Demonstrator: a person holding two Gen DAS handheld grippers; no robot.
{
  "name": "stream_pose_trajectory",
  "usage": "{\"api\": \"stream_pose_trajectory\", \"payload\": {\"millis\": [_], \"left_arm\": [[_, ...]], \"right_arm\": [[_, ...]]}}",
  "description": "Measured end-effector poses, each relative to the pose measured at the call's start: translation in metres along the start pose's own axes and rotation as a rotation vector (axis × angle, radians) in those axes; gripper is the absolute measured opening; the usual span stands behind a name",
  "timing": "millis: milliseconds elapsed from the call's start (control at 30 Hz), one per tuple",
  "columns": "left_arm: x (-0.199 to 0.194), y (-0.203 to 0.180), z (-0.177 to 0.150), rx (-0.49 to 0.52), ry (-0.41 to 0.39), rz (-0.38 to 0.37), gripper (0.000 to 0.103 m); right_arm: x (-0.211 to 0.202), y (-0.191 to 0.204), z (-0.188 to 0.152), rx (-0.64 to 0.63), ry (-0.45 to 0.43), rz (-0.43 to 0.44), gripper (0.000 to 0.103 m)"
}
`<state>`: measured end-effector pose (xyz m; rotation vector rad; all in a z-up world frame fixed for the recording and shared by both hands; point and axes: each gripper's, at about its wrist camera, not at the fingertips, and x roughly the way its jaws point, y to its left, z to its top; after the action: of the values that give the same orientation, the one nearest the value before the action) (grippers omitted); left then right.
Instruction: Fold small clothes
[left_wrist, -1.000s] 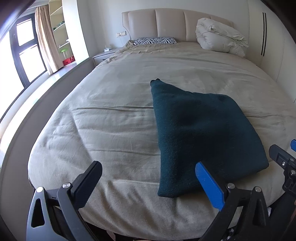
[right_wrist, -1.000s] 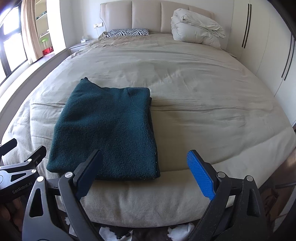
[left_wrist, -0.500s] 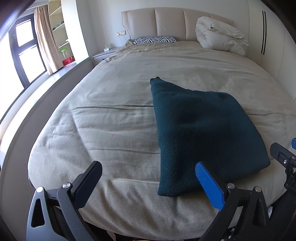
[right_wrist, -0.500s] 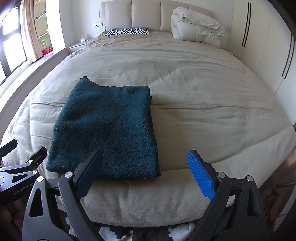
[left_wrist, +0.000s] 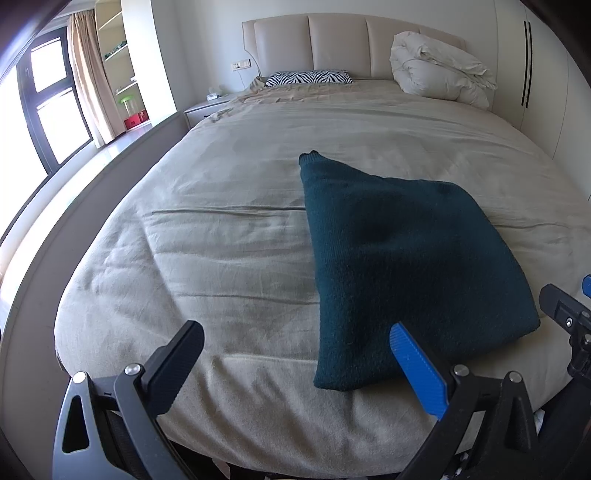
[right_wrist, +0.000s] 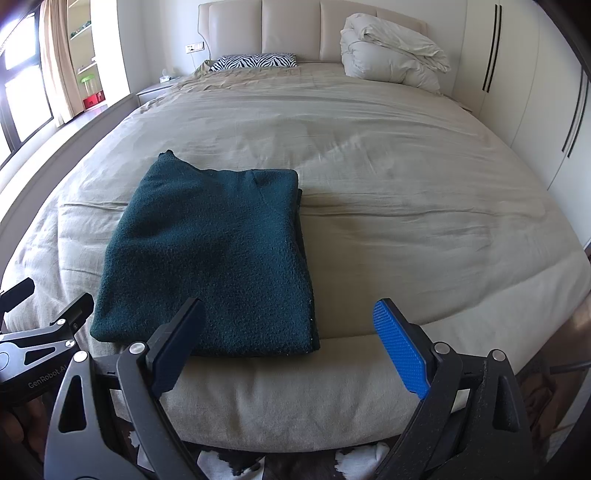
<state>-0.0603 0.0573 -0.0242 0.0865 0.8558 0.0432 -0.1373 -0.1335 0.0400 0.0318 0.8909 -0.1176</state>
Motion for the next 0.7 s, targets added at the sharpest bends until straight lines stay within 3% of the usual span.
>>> {"api": "stream_pose_trajectory", "payload": {"millis": [700], "left_arm": [[0.0022,0.0026,0.0001,0.000,0.004,-0.002,0.103]], "right_arm": [[0.0025,-0.0039,-0.0030,0.002,0.005,-0.003,0.093]]}}
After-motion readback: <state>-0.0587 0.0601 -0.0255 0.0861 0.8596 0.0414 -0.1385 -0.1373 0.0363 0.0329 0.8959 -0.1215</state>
